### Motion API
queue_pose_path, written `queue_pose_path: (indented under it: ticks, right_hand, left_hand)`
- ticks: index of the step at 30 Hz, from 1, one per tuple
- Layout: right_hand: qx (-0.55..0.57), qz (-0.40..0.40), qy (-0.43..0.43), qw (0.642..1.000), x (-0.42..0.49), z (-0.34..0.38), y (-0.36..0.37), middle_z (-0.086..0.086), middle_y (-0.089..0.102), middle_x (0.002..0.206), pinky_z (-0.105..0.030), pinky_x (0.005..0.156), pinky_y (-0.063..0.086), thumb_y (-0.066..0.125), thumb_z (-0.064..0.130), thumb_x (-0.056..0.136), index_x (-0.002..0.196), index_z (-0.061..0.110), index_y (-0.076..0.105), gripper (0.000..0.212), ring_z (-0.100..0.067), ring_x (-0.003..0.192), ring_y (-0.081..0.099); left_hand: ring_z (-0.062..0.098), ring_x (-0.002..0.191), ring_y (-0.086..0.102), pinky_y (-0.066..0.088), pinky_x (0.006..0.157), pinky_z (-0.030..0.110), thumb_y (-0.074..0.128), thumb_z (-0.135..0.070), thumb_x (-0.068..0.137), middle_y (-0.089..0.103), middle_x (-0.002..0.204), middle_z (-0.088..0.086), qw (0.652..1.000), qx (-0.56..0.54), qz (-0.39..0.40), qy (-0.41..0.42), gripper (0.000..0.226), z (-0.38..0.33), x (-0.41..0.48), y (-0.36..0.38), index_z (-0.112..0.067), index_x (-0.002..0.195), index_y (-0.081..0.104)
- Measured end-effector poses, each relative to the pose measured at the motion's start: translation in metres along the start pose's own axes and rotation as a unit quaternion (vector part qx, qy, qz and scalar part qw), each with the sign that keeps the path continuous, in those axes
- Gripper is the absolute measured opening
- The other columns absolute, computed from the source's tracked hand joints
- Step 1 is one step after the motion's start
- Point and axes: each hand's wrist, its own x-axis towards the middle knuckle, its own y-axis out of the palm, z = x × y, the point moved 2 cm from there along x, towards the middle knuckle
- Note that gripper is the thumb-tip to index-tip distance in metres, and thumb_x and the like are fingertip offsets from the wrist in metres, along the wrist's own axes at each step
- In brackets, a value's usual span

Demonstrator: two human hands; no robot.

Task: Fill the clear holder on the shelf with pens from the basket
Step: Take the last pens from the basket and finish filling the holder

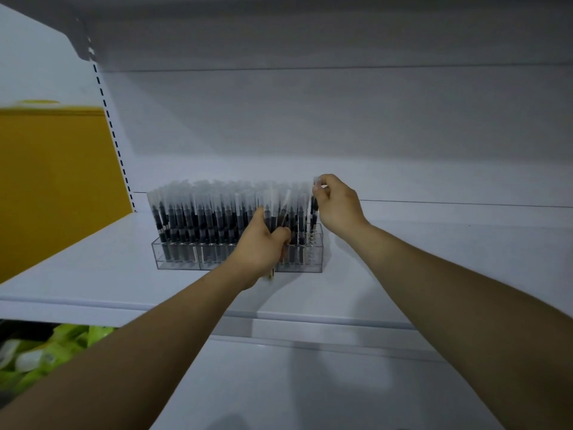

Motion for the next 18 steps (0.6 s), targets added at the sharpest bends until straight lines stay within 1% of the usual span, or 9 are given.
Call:
queue_pose_path:
  ticks: [2, 4, 5, 6, 10, 12, 15, 16, 18]
  right_hand:
    - [-0.019, 0.014, 0.01, 1.0, 0.001, -0.002, 0.004, 0.0, 0.054, 0.075, -0.033, 0.071, 0.046, 0.043, 0.023, 0.101, 0.114, 0.01, 0.056, 0.023, -0.021, 0.072, 0.052]
    - [-0.03, 0.011, 0.025, 0.999, 0.003, -0.001, 0.004, -0.004, 0.057, 0.079, -0.033, 0.07, 0.046, 0.043, 0.025, 0.101, 0.113, 0.01, 0.054, 0.022, -0.025, 0.074, 0.055]
    - [-0.037, 0.008, 0.032, 0.999, 0.004, 0.0, 0.004, -0.006, 0.058, 0.081, -0.034, 0.07, 0.047, 0.043, 0.026, 0.101, 0.111, 0.011, 0.052, 0.021, -0.026, 0.075, 0.056]
    - [-0.045, 0.005, 0.036, 0.998, 0.005, 0.0, 0.004, -0.008, 0.06, 0.082, -0.035, 0.07, 0.047, 0.044, 0.027, 0.101, 0.109, 0.011, 0.05, 0.02, -0.027, 0.075, 0.057]
    - [-0.094, 0.032, 0.06, 0.993, 0.005, -0.005, 0.008, -0.011, 0.063, 0.092, -0.033, 0.067, 0.043, 0.043, 0.03, 0.1, 0.103, 0.01, 0.05, 0.021, -0.028, 0.08, 0.057]
    - [-0.099, 0.041, 0.076, 0.991, 0.003, -0.007, 0.011, -0.011, 0.064, 0.098, -0.032, 0.068, 0.043, 0.043, 0.031, 0.1, 0.104, 0.011, 0.05, 0.022, -0.028, 0.083, 0.057]
    - [-0.078, -0.011, 0.051, 0.996, -0.004, 0.001, 0.005, -0.008, 0.057, 0.11, -0.027, 0.076, 0.039, 0.044, 0.03, 0.099, 0.115, 0.008, 0.051, 0.027, -0.023, 0.096, 0.055]
    - [-0.059, -0.043, 0.028, 0.997, -0.007, 0.007, 0.001, -0.005, 0.055, 0.109, -0.026, 0.077, 0.038, 0.045, 0.028, 0.099, 0.111, 0.009, 0.053, 0.025, -0.02, 0.096, 0.054]
    - [-0.014, -0.065, -0.013, 0.998, -0.017, 0.021, -0.006, -0.002, 0.055, 0.097, -0.023, 0.076, 0.036, 0.045, 0.029, 0.099, 0.092, 0.009, 0.057, 0.025, -0.014, 0.088, 0.052]
  left_hand:
    - [0.018, 0.054, 0.044, 0.044, 0.055, 0.037, 0.052, -0.009, 0.096, 0.05, 0.06, 0.005, 1.0, -0.01, 0.001, 0.008, 0.036, 0.0, -0.001, 0.0, -0.004, 0.13, 0.042]
    - [0.023, 0.063, 0.049, 0.052, 0.068, 0.05, 0.054, -0.008, 0.095, 0.053, 0.065, 0.006, 0.999, -0.035, -0.005, 0.014, 0.01, -0.002, -0.003, 0.0, -0.01, 0.105, 0.052]
    - [0.025, 0.068, 0.052, 0.053, 0.076, 0.053, 0.054, -0.008, 0.095, 0.055, 0.069, 0.007, 0.999, -0.043, -0.009, 0.015, 0.006, -0.003, -0.004, -0.001, -0.013, 0.094, 0.052]
    - [0.026, 0.072, 0.055, 0.053, 0.081, 0.054, 0.055, -0.008, 0.095, 0.057, 0.073, 0.009, 0.999, -0.049, -0.013, 0.018, 0.01, -0.003, -0.004, -0.001, -0.015, 0.088, 0.051]
    - [0.023, 0.079, 0.062, 0.057, 0.079, 0.035, 0.055, -0.009, 0.095, 0.065, 0.082, 0.008, 0.996, -0.082, -0.019, 0.029, 0.003, -0.002, -0.002, -0.001, -0.012, 0.094, 0.056]
    - [0.023, 0.078, 0.063, 0.055, 0.075, 0.032, 0.054, -0.009, 0.096, 0.067, 0.082, 0.008, 0.995, -0.093, -0.022, 0.028, 0.002, 0.0, -0.001, -0.002, -0.01, 0.096, 0.057]
    - [0.021, 0.073, 0.063, 0.056, 0.069, 0.029, 0.052, -0.008, 0.097, 0.066, 0.08, 0.007, 0.994, -0.1, -0.023, 0.034, 0.006, -0.001, -0.001, -0.004, -0.006, 0.099, 0.057]
    - [0.019, 0.071, 0.063, 0.056, 0.067, 0.027, 0.052, -0.009, 0.097, 0.066, 0.08, 0.007, 0.994, -0.097, -0.022, 0.037, 0.008, -0.002, -0.002, -0.004, -0.004, 0.101, 0.057]
    - [0.017, 0.069, 0.063, 0.056, 0.063, 0.025, 0.051, -0.009, 0.098, 0.066, 0.079, 0.007, 0.994, -0.093, -0.02, 0.045, 0.009, -0.004, -0.003, -0.004, -0.004, 0.102, 0.056]
